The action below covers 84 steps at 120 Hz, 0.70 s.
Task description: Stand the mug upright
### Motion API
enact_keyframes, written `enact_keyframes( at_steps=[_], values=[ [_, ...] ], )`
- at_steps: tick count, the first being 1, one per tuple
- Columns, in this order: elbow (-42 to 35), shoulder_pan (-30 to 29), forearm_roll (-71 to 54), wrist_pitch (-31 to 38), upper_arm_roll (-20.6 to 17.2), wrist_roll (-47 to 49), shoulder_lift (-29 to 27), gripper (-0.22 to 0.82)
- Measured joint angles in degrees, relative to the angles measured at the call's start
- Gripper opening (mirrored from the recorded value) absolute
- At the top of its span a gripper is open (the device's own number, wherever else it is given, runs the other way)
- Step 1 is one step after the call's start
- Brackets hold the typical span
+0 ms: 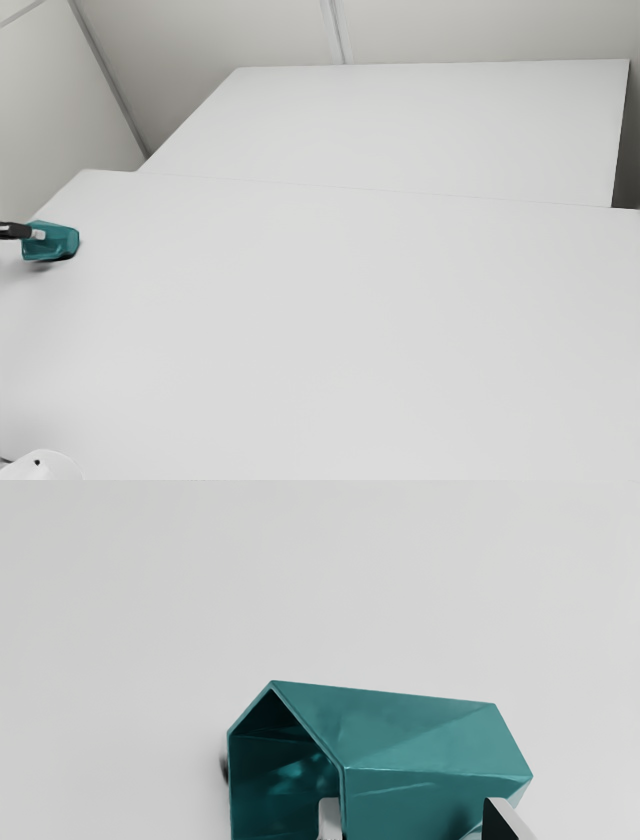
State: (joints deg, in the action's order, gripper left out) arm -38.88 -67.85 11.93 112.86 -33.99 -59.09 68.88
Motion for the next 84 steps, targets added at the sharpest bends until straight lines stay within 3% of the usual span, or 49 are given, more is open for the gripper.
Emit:
enact_keyframes(
  at_steps=[46,84],
  values=[
    [-1.7,-0.4,8.8,-1.5,-0.7,0.6,-0.2,-0.09],
    [-2.2,0.0,10.0,-1.8,-0.9,1.0,-0.2,-0.17]
  ],
)
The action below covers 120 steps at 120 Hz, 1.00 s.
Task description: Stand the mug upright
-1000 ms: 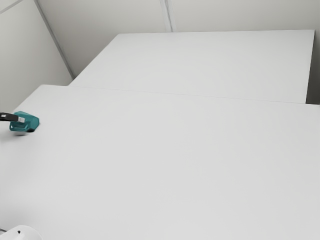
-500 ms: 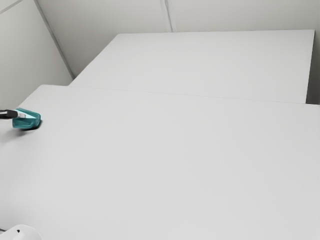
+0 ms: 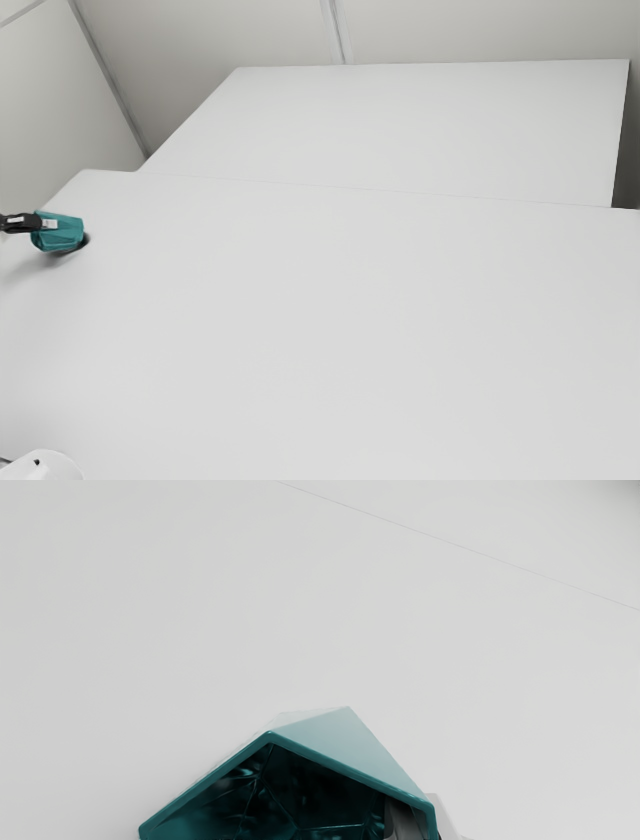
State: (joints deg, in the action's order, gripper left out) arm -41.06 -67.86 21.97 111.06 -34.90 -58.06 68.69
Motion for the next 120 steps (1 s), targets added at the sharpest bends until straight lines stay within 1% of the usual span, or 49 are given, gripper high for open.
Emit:
enact_keyframes(
  at_steps=[12,20,36,60,72,86,104,112,120],
  values=[
    [-0.3,0.3,-0.3,0.0,0.4,0.1,-1.2,-0.17],
    [-1.2,0.5,-0.7,0.1,0.8,0.2,-3.0,-0.18],
    [-4.7,0.6,-2.1,0.2,1.2,0.4,-8.7,-0.18],
    [-13.2,1.8,-6.4,0.5,2.2,1.4,-18.9,-0.18],
    [-17.3,5.1,-10.2,0.7,2.4,2.4,-24.2,-0.18],
    [-22.9,8.8,-15.0,1.0,2.5,3.9,-29.0,-0.18],
    [-29.8,13.8,-19.6,2.0,4.5,6.3,-34.7,-0.18],
    [-32.3,17.2,-21.2,2.4,6.2,7.5,-37.1,-0.18],
    [-34.5,21.6,-22.2,2.9,8.8,8.8,-39.3,-0.18]
  ],
)
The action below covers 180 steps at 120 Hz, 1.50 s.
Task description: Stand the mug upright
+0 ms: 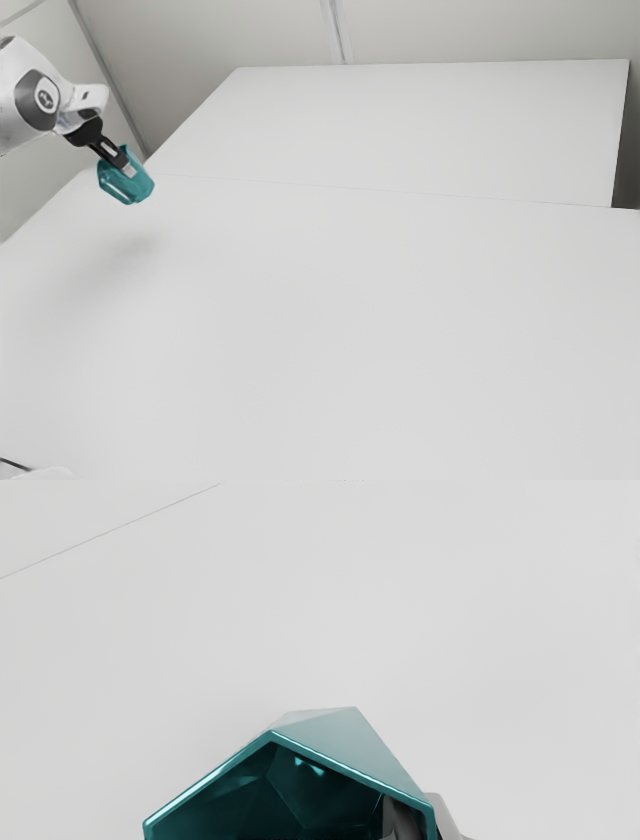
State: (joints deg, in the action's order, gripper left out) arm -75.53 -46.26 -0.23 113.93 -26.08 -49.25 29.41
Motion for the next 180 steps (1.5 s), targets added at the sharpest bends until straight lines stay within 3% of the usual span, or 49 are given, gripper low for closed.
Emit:
enact_keyframes(
  at_steps=[14,35,47,72,107,180],
  values=[
    [-4.3,7.9,-0.9,1.2,4.4,2.6,-3.5,-0.18],
    [-8.4,18.7,-2.9,2.5,7.5,7.0,-7.5,-0.18],
    [-11.1,30.0,-3.2,3.3,15.9,9.6,-9.8,-0.18],
    [-20.4,40.0,-3.4,6.7,21.6,14.9,-12.4,-0.18],
    [-26.7,44.8,-4.1,10.6,23.3,21.6,-12.7,-0.18],
    [-26.7,44.7,-6.5,12.2,23.2,29.1,-8.0,-0.18]
  ],
)
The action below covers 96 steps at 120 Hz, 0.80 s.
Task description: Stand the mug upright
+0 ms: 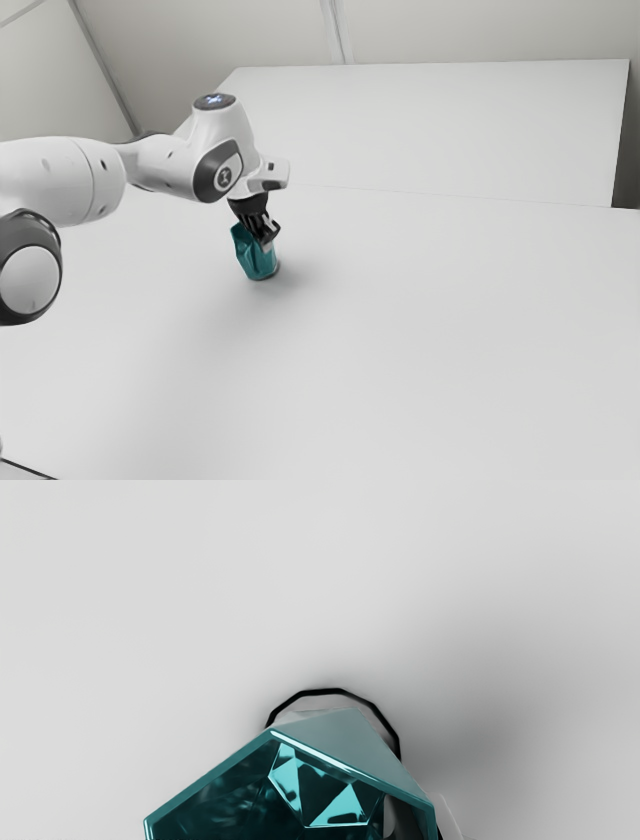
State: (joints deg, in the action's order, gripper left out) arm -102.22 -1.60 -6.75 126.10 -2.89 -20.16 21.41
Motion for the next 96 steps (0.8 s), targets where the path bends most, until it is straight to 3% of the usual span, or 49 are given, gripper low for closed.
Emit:
enact_keyframes(
  at_steps=[23,43,55,73,96],
  values=[
    [0.0,0.1,-0.2,0.0,0.0,1.1,0.4,-0.17],
    [0.0,0.2,0.1,-0.1,0.0,1.4,0.3,0.19],
    [0.0,0.2,0.2,-0.1,0.0,1.5,0.1,0.35],
    [0.0,0.2,0.2,-0.2,0.1,1.6,-0.9,0.48],
    [-0.1,0.4,0.0,-1.6,0.2,1.8,-4.6,0.55]
  ],
)
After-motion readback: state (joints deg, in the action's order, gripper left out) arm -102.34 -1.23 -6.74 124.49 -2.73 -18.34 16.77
